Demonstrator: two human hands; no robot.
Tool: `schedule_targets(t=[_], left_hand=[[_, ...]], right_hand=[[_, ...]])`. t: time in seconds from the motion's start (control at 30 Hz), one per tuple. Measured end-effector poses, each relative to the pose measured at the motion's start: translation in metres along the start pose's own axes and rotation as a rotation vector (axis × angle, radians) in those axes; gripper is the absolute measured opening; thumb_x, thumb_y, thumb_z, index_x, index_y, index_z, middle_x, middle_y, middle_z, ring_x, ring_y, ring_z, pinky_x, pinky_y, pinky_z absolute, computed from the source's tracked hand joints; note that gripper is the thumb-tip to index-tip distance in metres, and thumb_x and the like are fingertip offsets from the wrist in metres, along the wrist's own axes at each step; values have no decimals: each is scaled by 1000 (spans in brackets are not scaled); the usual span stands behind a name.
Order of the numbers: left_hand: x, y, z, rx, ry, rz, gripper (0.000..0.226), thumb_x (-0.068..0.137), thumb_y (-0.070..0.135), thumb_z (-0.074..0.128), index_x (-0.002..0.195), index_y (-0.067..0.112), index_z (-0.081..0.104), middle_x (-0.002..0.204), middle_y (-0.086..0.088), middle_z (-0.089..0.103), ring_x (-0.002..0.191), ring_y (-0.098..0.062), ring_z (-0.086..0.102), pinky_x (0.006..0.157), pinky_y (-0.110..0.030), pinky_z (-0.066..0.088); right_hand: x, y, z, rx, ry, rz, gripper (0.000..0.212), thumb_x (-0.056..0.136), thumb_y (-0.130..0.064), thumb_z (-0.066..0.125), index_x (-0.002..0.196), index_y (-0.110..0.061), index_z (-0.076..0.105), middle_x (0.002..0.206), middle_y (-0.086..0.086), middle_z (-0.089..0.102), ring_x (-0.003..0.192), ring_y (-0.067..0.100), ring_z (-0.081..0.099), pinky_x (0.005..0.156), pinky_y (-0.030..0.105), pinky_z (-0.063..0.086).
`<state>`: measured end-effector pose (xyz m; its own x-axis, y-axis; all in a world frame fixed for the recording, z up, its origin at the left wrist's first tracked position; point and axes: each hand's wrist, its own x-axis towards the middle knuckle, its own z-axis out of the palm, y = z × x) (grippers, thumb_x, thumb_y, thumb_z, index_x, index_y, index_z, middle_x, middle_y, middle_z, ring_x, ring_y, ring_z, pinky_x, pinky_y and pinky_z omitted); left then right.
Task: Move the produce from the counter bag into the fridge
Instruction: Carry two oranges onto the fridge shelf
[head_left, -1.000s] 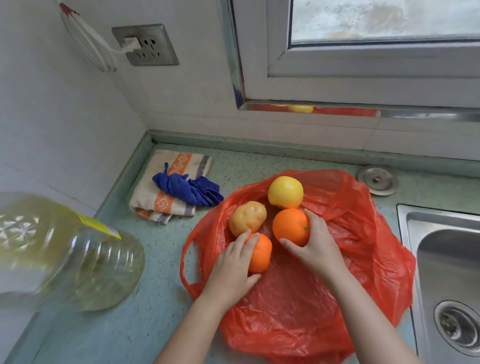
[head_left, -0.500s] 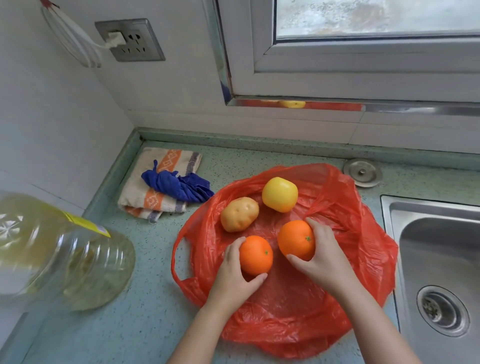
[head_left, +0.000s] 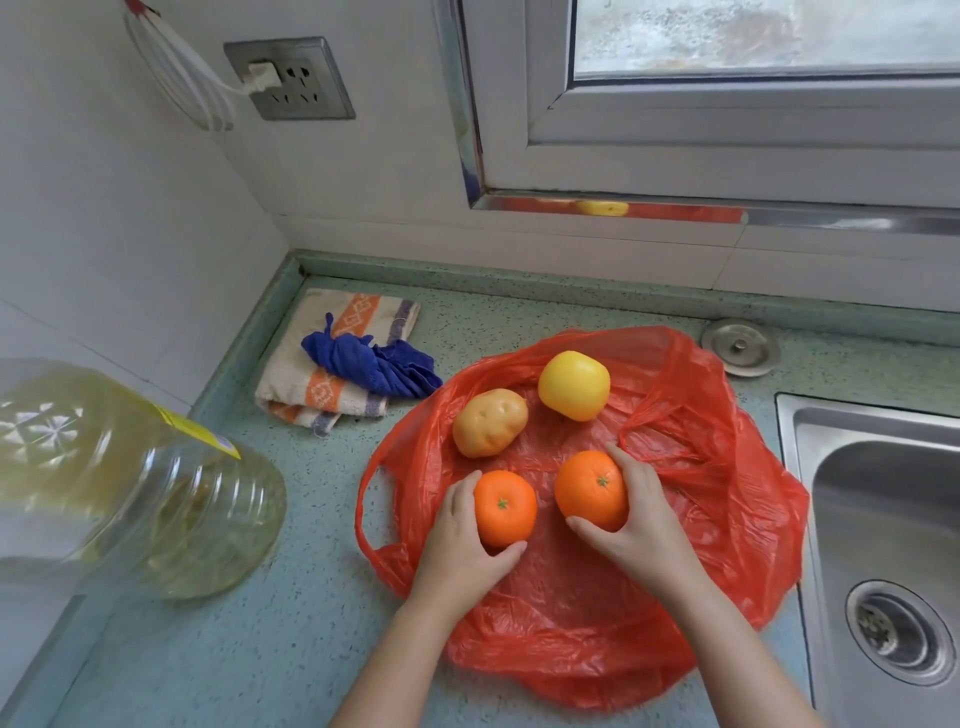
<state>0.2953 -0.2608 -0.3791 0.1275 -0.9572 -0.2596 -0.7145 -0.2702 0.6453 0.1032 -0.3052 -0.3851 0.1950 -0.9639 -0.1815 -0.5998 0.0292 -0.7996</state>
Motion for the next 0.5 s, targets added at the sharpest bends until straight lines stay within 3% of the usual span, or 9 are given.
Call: schedule_targets(t=[0.2, 0.33, 0.5], left_hand=[[-9, 12, -5, -106, 57, -15, 86, 71, 37, 75, 139, 21, 25, 141, 3, 33, 127, -11, 35, 95, -13, 25], [-23, 31, -19, -201, 87, 50, 88, 69, 37, 77, 140, 23, 26, 137, 5, 37, 122, -11, 40, 98, -22, 36], [-45, 50, -44, -254, 145, 191, 87, 69, 32, 78, 139, 23, 26, 127, 13, 34, 115, -2, 37, 90, -12, 31]], right_hand=[[-15, -11, -13, 36, 75, -1, 89, 69, -27, 79, 141, -20, 27, 130, -1, 35, 117, 7, 34, 96, 18, 23], [-35, -29, -30, 47, 144, -19, 88, 69, -29, 78, 140, -22, 27, 125, -8, 33, 115, 4, 33, 95, 18, 26], [-72, -60, -46, 38, 247, -43, 89, 68, -33, 78, 140, -25, 26, 123, -11, 32, 112, 3, 34, 93, 19, 28]])
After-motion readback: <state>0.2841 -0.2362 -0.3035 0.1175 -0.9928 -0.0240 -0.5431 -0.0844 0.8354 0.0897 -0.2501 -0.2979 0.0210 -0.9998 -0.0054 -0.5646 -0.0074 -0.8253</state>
